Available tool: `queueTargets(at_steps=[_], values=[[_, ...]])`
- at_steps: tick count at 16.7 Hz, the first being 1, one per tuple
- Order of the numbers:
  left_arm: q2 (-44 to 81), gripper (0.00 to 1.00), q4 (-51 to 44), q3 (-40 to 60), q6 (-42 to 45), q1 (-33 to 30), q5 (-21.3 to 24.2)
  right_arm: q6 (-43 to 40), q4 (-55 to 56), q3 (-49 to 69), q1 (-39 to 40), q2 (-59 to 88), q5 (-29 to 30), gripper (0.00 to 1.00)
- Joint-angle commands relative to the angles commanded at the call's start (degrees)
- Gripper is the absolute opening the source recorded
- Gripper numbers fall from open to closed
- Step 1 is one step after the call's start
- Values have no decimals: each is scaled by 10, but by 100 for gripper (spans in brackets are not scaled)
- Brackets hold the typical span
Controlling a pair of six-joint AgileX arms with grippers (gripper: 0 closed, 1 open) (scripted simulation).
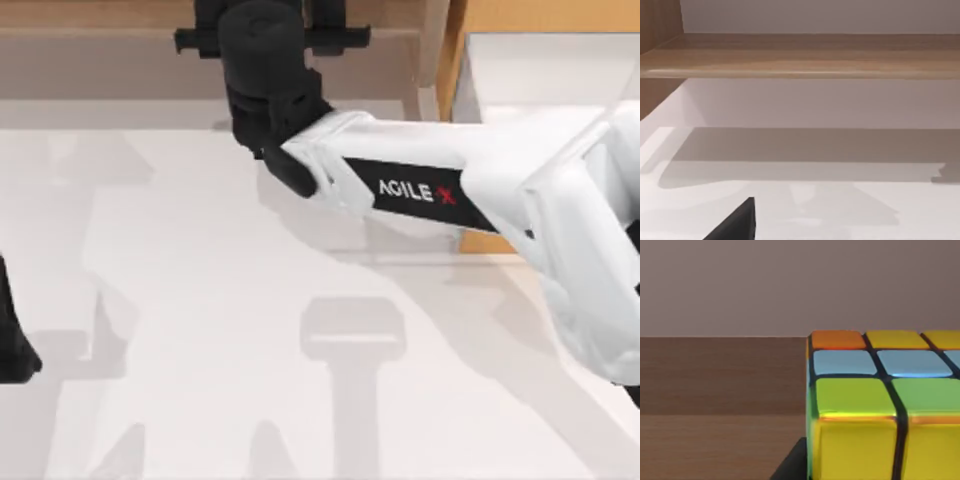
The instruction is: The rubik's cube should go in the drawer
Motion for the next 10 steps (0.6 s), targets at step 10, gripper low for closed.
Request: queueTargets(at_steps=[10], values=[[0, 100, 0, 0, 0, 0, 0, 3, -114, -5, -2, -48, -38, 0]])
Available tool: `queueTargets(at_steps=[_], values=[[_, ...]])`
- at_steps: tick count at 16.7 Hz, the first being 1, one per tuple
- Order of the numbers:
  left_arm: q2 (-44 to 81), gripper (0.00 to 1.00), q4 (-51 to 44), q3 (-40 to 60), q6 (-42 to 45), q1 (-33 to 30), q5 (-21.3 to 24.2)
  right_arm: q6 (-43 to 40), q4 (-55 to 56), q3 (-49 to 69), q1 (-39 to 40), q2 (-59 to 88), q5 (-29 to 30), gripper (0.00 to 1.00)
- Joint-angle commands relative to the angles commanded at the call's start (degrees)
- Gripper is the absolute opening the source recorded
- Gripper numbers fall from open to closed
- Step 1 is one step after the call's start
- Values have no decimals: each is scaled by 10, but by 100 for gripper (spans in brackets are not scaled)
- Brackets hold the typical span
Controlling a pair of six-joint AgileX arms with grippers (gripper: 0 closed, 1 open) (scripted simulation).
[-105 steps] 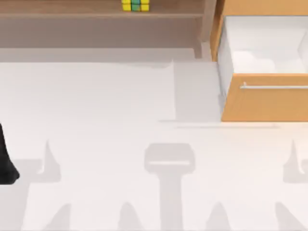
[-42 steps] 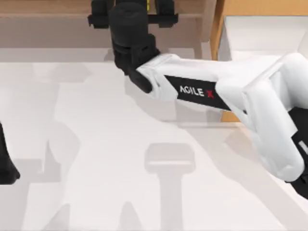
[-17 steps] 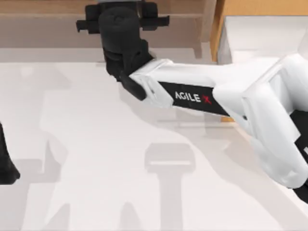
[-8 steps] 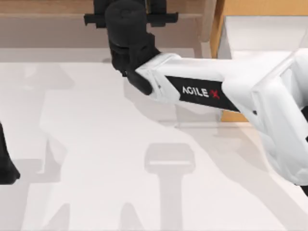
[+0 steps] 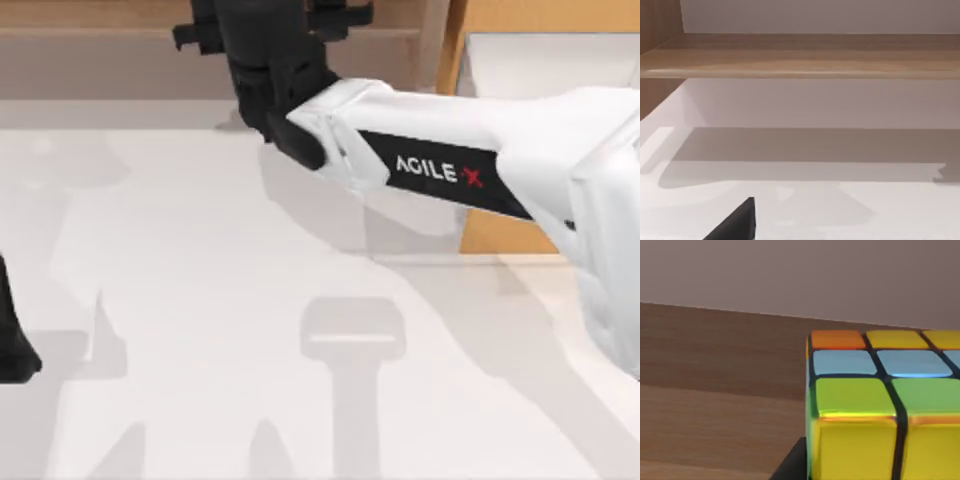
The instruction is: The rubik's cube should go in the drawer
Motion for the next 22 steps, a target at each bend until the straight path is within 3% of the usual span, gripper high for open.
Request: queueTargets(at_steps=[12, 17, 22], values=[[0, 100, 0, 0, 0, 0, 0, 38, -548, 20, -59, -175, -177, 0], [0, 100, 0, 0, 0, 0, 0, 43, -769, 62, -136, -194, -251, 0], [0, 100, 0, 0, 0, 0, 0, 51, -913, 125, -244, -157, -313, 0]])
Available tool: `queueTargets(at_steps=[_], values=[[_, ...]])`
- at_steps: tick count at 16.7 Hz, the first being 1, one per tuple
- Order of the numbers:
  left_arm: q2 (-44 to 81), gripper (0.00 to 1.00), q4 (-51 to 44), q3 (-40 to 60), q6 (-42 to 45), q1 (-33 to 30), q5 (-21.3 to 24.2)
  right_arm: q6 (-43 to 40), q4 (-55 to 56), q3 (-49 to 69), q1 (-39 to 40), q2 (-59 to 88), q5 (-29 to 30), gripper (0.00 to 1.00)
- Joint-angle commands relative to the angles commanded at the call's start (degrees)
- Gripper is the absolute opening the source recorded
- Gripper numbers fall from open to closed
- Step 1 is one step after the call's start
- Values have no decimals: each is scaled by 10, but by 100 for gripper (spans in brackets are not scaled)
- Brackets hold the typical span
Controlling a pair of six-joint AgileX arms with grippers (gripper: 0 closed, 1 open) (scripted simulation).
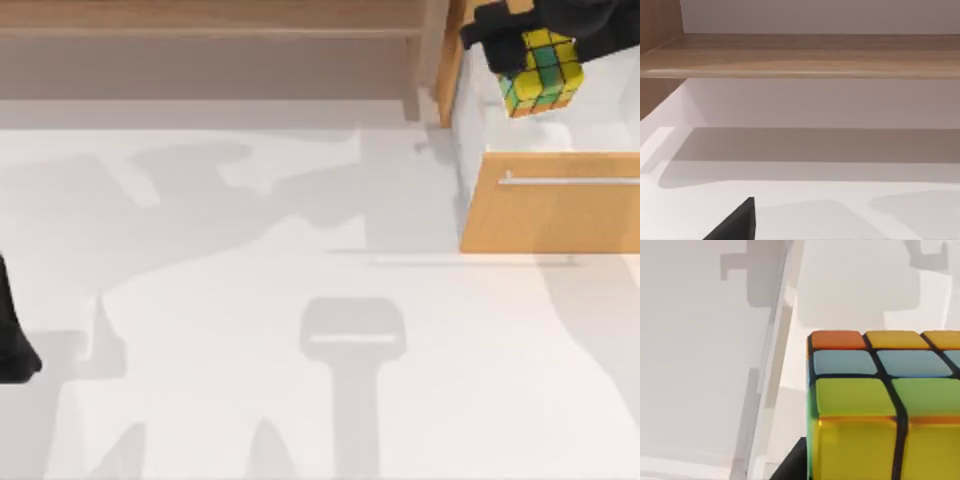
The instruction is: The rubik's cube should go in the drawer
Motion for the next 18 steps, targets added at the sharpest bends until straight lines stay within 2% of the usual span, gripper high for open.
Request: queueTargets(at_steps=[6, 10, 15, 18], values=[[0, 100, 0, 0, 0, 0, 0, 17, -78, 52, -90, 115, -67, 0], [0, 100, 0, 0, 0, 0, 0, 25, -89, 63, -103, 165, -91, 0], [0, 100, 0, 0, 0, 0, 0, 25, -89, 63, -103, 166, -92, 0], [0, 100, 0, 0, 0, 0, 0, 25, -89, 63, -103, 166, -92, 23]])
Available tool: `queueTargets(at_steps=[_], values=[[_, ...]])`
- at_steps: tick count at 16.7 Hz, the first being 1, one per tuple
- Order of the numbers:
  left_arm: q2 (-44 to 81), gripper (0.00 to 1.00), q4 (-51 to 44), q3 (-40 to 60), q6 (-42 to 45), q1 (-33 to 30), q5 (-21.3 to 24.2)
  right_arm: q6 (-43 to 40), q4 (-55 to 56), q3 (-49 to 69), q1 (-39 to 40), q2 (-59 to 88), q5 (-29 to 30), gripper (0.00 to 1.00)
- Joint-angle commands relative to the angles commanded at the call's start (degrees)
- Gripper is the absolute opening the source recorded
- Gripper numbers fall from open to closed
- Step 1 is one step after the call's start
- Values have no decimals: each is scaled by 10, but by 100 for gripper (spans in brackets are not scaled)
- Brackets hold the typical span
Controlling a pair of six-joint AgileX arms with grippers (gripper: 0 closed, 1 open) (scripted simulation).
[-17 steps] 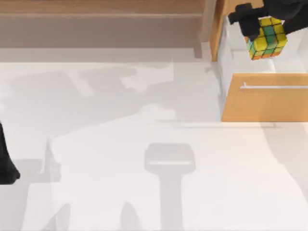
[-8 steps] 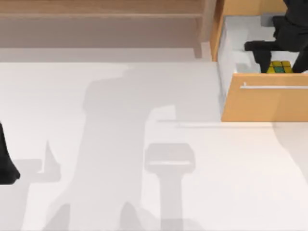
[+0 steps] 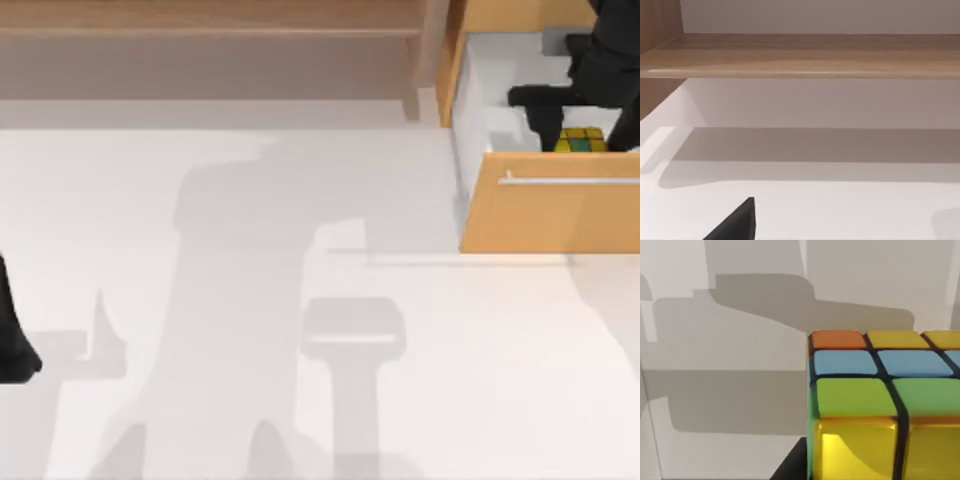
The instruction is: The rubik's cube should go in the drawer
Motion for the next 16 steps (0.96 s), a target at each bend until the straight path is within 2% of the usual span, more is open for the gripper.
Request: queueTargets(at_steps=[10, 16], values=[[0, 100, 0, 0, 0, 0, 0, 0, 0, 0, 0, 0, 0, 98], [0, 100, 0, 0, 0, 0, 0, 0, 0, 0, 0, 0, 0, 100]])
